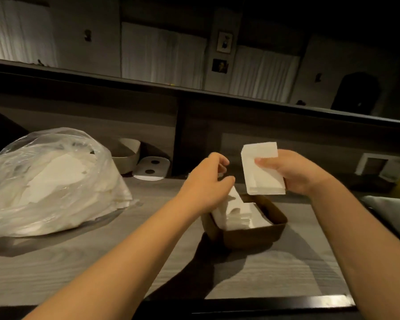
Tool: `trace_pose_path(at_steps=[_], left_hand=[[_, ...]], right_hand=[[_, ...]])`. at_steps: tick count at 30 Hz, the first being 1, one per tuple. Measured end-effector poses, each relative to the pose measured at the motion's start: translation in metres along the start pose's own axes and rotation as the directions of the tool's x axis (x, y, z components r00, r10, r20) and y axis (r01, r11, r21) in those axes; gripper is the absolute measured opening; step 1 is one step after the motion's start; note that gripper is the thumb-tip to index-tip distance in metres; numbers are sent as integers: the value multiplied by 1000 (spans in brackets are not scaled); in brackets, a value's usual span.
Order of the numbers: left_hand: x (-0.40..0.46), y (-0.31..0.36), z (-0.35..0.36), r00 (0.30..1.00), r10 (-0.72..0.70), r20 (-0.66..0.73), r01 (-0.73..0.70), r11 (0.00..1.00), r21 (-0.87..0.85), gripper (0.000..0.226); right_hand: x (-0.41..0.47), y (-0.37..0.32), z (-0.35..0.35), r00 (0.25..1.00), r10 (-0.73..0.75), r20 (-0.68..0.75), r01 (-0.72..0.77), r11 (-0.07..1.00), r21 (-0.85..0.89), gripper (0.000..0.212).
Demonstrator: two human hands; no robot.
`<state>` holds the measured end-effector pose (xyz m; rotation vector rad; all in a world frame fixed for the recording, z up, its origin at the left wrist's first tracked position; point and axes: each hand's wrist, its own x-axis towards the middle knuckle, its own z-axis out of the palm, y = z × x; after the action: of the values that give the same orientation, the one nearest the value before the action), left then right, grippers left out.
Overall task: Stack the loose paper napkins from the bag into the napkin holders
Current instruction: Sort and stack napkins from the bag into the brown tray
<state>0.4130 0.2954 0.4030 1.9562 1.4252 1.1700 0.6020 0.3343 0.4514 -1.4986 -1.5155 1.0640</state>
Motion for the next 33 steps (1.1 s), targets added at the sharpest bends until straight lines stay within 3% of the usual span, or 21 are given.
trace_pose_path(at_steps=[3, 5, 8, 12, 17, 20, 22, 25, 29, 33], left_hand=[[-16, 1, 25, 966, 61, 250, -147, 929, 340, 74], [-24, -4, 36, 928, 4, 372, -206, 839, 504, 94], [-26, -14, 44, 911, -67, 407, -220, 755, 618, 98], [-25, -18, 41, 921, -40, 389, -230, 748, 622, 90], [-18, -23, 37, 914, -61, 401, -217, 761, 611, 91], [-17, -22, 36, 907, -63, 416, -213, 784, 583, 97], [-17, -18, 34, 923, -52, 381, -178, 820, 544, 101], [-13, -15, 20, 972, -10, 236, -104, 879, 466, 91], [-14, -21, -18, 997, 11, 82, -41, 927, 373, 69], [-27, -43, -71, 1000, -15, 6, 12, 924, 383, 51]], right_hand=[[5, 23, -9, 992, 116, 57, -111, 990, -87, 25], [9, 33, -5, 982, 170, 81, -160, 980, -122, 27], [17, 44, 4, 960, 271, 71, -245, 935, -257, 36], [26, 58, 18, 939, 340, 53, -283, 852, -441, 63], [19, 56, 28, 982, 185, -27, -163, 775, -611, 59], [9, 42, 29, 998, 8, -68, -55, 684, -728, 52], [2, 29, 32, 984, -152, -96, 35, 686, -727, 48], [-8, 7, 50, 926, -375, -41, 252, 695, -673, 6], [-18, -21, 97, 909, -399, 119, 383, 690, -614, 31], [-17, -45, 155, 891, -414, 187, 449, 734, -510, 29]])
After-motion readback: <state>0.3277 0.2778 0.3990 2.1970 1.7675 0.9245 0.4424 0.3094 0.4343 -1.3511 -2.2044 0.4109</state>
